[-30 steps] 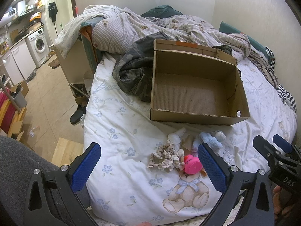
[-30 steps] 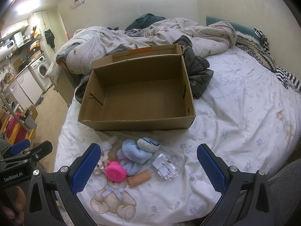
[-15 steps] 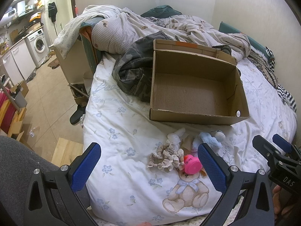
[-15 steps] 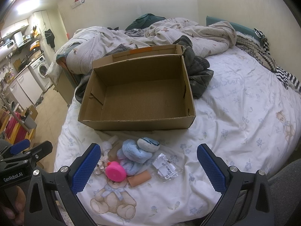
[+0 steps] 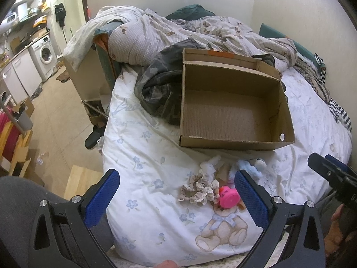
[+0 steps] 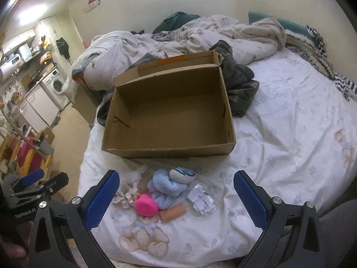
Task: Organize soft objects
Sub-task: 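Grasp the lace scrunchie with the left tool while the right tool grasps the plastic bag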
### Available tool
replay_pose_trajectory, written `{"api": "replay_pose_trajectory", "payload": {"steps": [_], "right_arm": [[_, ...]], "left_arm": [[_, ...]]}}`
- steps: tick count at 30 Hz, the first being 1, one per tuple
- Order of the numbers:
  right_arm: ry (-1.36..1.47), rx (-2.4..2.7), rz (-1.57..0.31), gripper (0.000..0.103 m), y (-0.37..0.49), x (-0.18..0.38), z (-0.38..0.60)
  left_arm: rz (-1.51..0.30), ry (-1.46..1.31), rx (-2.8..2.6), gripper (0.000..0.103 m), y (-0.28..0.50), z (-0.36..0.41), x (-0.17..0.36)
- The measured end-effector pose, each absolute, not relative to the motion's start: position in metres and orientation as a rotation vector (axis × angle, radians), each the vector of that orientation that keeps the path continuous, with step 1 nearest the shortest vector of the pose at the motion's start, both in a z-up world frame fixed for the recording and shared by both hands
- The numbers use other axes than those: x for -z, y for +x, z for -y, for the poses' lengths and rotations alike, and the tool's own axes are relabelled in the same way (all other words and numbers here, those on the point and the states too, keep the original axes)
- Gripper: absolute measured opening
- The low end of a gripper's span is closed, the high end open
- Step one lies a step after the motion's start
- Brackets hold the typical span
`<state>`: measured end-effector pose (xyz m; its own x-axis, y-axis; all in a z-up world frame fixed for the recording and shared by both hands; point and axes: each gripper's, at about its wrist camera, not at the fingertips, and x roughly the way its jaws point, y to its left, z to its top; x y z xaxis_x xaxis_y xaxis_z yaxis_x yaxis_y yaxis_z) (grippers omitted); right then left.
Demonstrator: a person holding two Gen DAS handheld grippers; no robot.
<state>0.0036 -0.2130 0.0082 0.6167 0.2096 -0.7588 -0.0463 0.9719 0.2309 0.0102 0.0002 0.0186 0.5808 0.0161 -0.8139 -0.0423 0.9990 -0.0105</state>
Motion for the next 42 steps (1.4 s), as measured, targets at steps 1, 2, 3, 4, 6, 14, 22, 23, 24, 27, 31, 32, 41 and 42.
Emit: {"api": "replay_pose_trajectory", "payload": {"steps": [1,2,3,4,6,14,22,23,24,27,31,32,41,42], "right_arm": [[0.209,-0.158,-0.909,0.103,0.007,-0.010,0.214],[0.212,-0.166,-0.926,0.103,0.010,-0.011,0.215],[0.213,-0.175,-0.947,0.103,0.015,-0.011,0.216],[0.216,-0.185,-0.963,0.103,0.019,-0.010,0.216],[0.221,-0.209,-1.004,0.103,0.029,-0.008,0.219],[0.194,-0.220,-1.190,0.103,0.068,0.024,0.228],[0.268,-0.196,-1.276,0.103,0.086,0.063,0.236],[0.273,-0.191,-1.284,0.103,0.088,0.066,0.238],[0.279,-0.183,-1.292,0.103,0.088,0.072,0.239],[0.302,-0.160,-1.315,0.103,0.088,0.084,0.245],[0.288,-0.144,-1.317,0.103,0.089,0.090,0.248],[0.288,-0.141,-1.316,0.103,0.089,0.090,0.249],[0.311,-0.117,-1.328,0.103,0.091,0.096,0.258],[0.314,-0.115,-1.331,0.103,0.091,0.097,0.259]], "left_arm": [[-0.964,-0.033,-0.034,0.103,0.014,-0.002,-0.019],[-0.986,-0.033,-0.036,0.103,0.019,-0.002,-0.019],[-1.009,-0.029,-0.047,0.103,0.025,-0.003,-0.019],[-1.025,-0.028,-0.057,0.103,0.031,-0.005,-0.019],[-1.046,-0.026,-0.078,0.103,0.042,-0.009,-0.018],[-1.253,-0.120,-0.071,0.103,0.092,-0.028,0.020],[-1.506,-0.215,-0.015,0.074,0.103,-0.020,0.099],[-1.525,-0.223,-0.009,0.074,0.104,-0.019,0.109],[-1.536,-0.226,-0.005,0.074,0.106,-0.018,0.117],[-1.583,-0.223,0.005,0.072,0.108,-0.013,0.142],[-1.596,-0.252,0.054,0.053,0.111,-0.009,0.154],[-1.586,-0.278,0.081,0.040,0.112,-0.009,0.153],[-1.486,-0.286,0.125,0.015,0.104,-0.020,0.110],[-1.468,-0.284,0.120,0.015,0.104,-0.021,0.102]]}}
